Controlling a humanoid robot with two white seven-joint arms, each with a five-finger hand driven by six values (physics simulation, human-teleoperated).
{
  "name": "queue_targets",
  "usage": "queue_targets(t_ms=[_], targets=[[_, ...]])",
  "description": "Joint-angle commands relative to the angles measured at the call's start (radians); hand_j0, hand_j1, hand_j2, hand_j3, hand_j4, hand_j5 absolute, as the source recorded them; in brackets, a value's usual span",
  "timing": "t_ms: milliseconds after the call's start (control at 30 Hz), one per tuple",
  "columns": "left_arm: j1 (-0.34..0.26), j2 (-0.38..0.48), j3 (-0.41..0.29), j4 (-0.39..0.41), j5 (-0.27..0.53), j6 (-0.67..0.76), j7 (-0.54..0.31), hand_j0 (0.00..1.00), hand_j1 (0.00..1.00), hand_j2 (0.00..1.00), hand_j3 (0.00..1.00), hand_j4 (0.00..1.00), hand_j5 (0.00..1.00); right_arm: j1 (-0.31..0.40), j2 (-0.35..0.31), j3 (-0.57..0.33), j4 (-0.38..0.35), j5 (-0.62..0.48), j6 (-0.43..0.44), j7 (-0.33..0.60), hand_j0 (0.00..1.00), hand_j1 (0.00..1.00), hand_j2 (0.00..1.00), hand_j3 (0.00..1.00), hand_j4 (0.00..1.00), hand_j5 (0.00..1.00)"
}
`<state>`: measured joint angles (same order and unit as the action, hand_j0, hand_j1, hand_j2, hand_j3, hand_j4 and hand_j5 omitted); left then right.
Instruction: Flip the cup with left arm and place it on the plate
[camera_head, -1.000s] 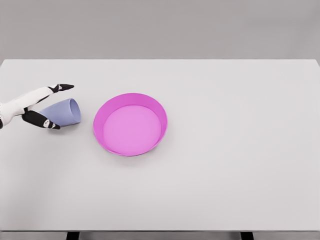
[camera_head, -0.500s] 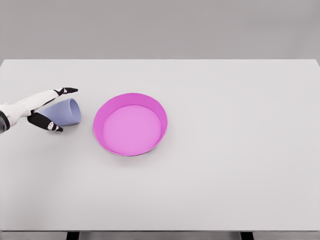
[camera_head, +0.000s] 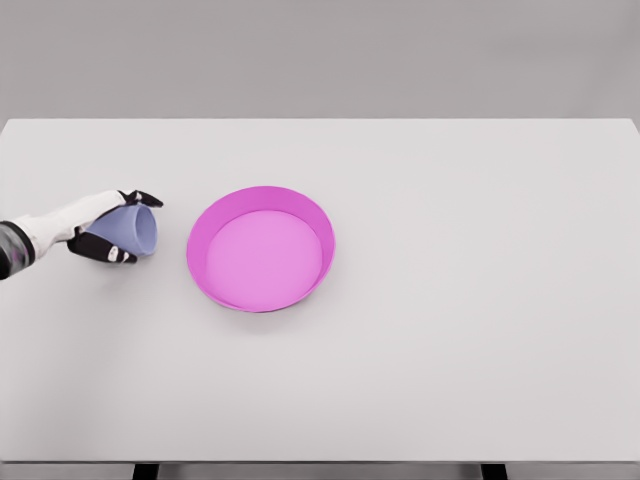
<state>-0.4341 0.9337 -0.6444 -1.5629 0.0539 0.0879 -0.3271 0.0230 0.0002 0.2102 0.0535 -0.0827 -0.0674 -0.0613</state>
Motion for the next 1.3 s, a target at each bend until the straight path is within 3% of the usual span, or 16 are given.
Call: queue_targets(t_ms=[0,133,233,267,300,433,500,633,867,1033,1133,1200,1267], targets=[[-0.002,0.002,-0.001,-0.003,0.033,0.001,-0.003,0.63,0.63,0.63,0.63,0.63,0.63,0.0,0.0,0.0,0.0,0.0,0.0,0.002,1.0,1.0,1.0,1.0,1.0,1.0],[-0.002,0.011,0.008,-0.005,0.092,-0.008,0.003,0.59,0.59,0.59,0.59,0.59,0.59,0.0,0.0,0.0,0.0,0.0,0.0,0.0,1.0,1.0,1.0,1.0,1.0,1.0],[-0.008,0.024,0.023,-0.017,0.159,-0.151,0.006,0.59,0.59,0.59,0.59,0.59,0.59,0.0,0.0,0.0,0.0,0.0,0.0,0.0,1.0,1.0,1.0,1.0,1.0,1.0],[-0.006,0.022,0.064,-0.017,0.165,-0.214,0.006,0.59,0.59,0.59,0.59,0.59,0.59,0.0,0.0,0.0,0.0,0.0,0.0,0.0,1.0,1.0,1.0,1.0,1.0,1.0],[-0.002,0.022,0.094,-0.017,0.19,-0.269,0.006,0.59,0.59,0.59,0.59,0.59,0.59,0.0,0.0,0.0,0.0,0.0,0.0,0.0,1.0,1.0,1.0,1.0,1.0,1.0],[-0.008,0.013,0.098,-0.043,0.285,-0.327,0.006,0.6,0.6,0.6,0.6,0.6,0.6,0.0,0.0,0.0,0.0,0.0,0.0,0.0,1.0,1.0,1.0,1.0,1.0,1.0],[-0.014,0.005,0.097,-0.049,0.376,-0.335,0.008,0.61,0.61,0.61,0.61,0.61,0.61,0.0,0.0,0.0,0.0,0.0,0.0,0.0,1.0,1.0,1.0,1.0,1.0,1.0],[-0.008,-0.119,0.083,-0.085,0.573,-0.332,0.005,0.61,0.61,0.61,0.61,0.61,0.61,0.0,0.0,0.0,0.0,0.0,0.0,0.0,1.0,1.0,1.0,1.0,1.0,1.0],[0.005,-0.342,0.046,-0.068,0.627,-0.332,0.008,0.63,0.63,0.63,0.63,0.63,0.63,0.0,0.0,0.0,0.0,0.0,0.0,0.002,1.0,1.0,1.0,1.0,1.0,1.0],[0.044,-0.369,0.022,-0.054,0.704,-0.405,0.008,0.63,0.63,0.63,0.63,0.63,0.63,0.0,0.0,0.0,0.0,0.0,0.0,0.002,1.0,1.0,1.0,1.0,1.0,1.0],[0.067,-0.386,0.02,-0.037,0.807,-0.487,0.003,0.63,0.63,0.63,0.63,0.63,0.63,0.0,0.0,0.0,0.0,0.0,0.0,0.0,1.0,1.0,1.0,1.0,1.0,1.0],[0.067,-0.392,0.002,-0.006,0.882,-0.531,0.003,0.65,0.65,0.65,0.65,0.65,0.65,0.0,0.0,0.0,0.0,0.0,0.0,0.0,1.0,1.0,1.0,1.0,1.0,1.0],[0.067,-0.42,-0.015,0.046,0.891,-0.586,0.011,0.66,0.66,0.66,0.66,0.66,0.66,0.0,0.0,0.0,0.0,0.0,0.0,0.002,1.0,1.0,1.0,1.0,1.0,1.0]])
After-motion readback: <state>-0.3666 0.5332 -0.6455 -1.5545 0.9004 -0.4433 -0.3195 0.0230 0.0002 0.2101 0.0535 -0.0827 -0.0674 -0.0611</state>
